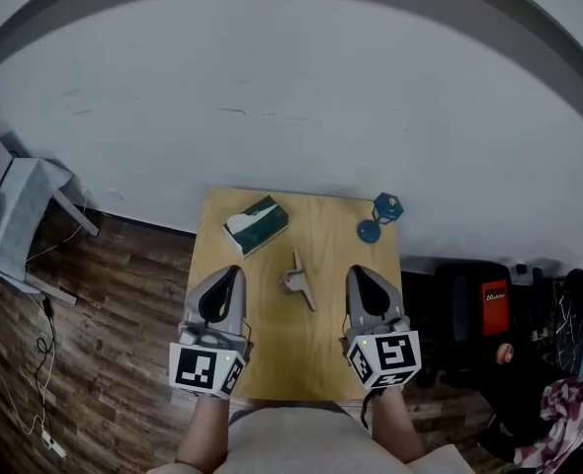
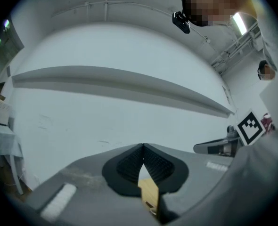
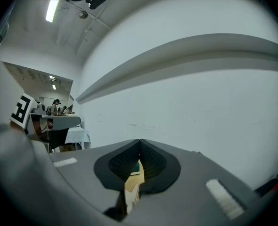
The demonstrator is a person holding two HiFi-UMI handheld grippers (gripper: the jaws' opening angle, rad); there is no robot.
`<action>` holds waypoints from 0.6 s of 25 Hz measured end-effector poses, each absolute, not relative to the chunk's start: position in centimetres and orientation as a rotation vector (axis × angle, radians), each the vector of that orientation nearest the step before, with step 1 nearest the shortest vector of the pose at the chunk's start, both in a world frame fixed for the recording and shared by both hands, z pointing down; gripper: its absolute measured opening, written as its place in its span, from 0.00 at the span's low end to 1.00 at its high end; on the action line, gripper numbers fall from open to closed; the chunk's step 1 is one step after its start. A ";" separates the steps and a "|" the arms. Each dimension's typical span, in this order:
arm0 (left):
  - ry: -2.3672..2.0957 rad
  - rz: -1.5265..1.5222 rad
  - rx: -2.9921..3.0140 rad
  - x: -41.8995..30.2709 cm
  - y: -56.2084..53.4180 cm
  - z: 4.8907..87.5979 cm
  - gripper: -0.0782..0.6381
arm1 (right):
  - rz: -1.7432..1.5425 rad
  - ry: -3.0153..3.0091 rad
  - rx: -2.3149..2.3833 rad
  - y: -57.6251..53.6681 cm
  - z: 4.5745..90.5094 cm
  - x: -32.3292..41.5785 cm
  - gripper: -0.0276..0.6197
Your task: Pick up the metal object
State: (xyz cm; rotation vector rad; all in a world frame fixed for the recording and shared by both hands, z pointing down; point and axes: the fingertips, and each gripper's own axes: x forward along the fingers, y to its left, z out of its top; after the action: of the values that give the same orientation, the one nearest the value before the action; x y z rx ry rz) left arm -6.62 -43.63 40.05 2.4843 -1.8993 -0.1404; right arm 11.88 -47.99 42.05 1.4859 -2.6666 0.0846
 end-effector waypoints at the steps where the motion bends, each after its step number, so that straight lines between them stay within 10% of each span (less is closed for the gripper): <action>1: -1.882 -0.117 2.484 -6.4 -43.9 40.7 0.11 | 0.100 -2.661 1.480 -48.1 42.5 11.9 0.05; 15: -1.571 0.195 2.508 -2.5 -45.8 50.7 0.18 | 0.279 -2.568 1.431 -48.1 49.1 12.8 0.05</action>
State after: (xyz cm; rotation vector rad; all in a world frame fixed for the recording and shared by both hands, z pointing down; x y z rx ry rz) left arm -2.54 -45.84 50.67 2.5076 -1.5707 0.1954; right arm 12.80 -48.11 49.14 1.4310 -2.5681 0.2788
